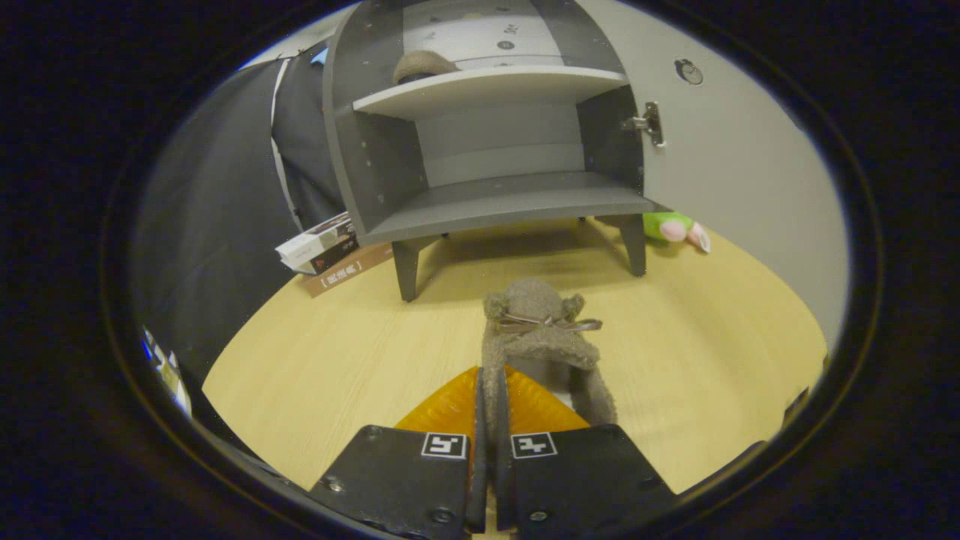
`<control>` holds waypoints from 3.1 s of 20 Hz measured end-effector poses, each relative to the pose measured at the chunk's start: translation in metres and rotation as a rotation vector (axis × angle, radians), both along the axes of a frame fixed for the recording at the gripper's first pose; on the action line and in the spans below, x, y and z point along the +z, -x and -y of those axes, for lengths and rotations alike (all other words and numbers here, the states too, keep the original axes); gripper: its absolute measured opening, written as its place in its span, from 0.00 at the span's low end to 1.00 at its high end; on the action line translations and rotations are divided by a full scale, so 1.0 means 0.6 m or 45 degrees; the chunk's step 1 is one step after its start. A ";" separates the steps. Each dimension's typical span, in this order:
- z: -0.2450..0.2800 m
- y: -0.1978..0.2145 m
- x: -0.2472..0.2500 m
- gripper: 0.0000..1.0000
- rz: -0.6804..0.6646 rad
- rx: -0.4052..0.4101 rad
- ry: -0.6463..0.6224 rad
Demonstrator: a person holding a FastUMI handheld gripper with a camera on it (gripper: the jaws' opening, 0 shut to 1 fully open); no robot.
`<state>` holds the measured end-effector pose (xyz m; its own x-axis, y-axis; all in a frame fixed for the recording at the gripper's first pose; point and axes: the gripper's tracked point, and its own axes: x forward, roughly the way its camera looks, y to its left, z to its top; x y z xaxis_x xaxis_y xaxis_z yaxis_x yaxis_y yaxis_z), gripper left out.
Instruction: Open the shoe cabinet door, grab the shoes and put them into the shoe cabinet, then close the shoe cabinet door.
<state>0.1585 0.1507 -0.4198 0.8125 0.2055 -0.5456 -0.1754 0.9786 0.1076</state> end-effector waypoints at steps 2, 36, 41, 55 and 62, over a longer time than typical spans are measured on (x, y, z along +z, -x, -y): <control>0.001 0.015 0.029 0.09 -0.006 0.003 -0.078; -0.073 -0.029 0.733 0.09 0.655 0.129 0.228; -0.077 -0.152 0.744 0.08 0.654 0.109 0.251; -0.039 -0.476 0.566 0.09 0.405 0.032 0.455; -0.043 -0.534 0.549 0.09 0.458 0.118 0.593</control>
<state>0.4788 0.1766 -0.0903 0.9531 0.0892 -0.2892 -0.2080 0.8873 -0.4116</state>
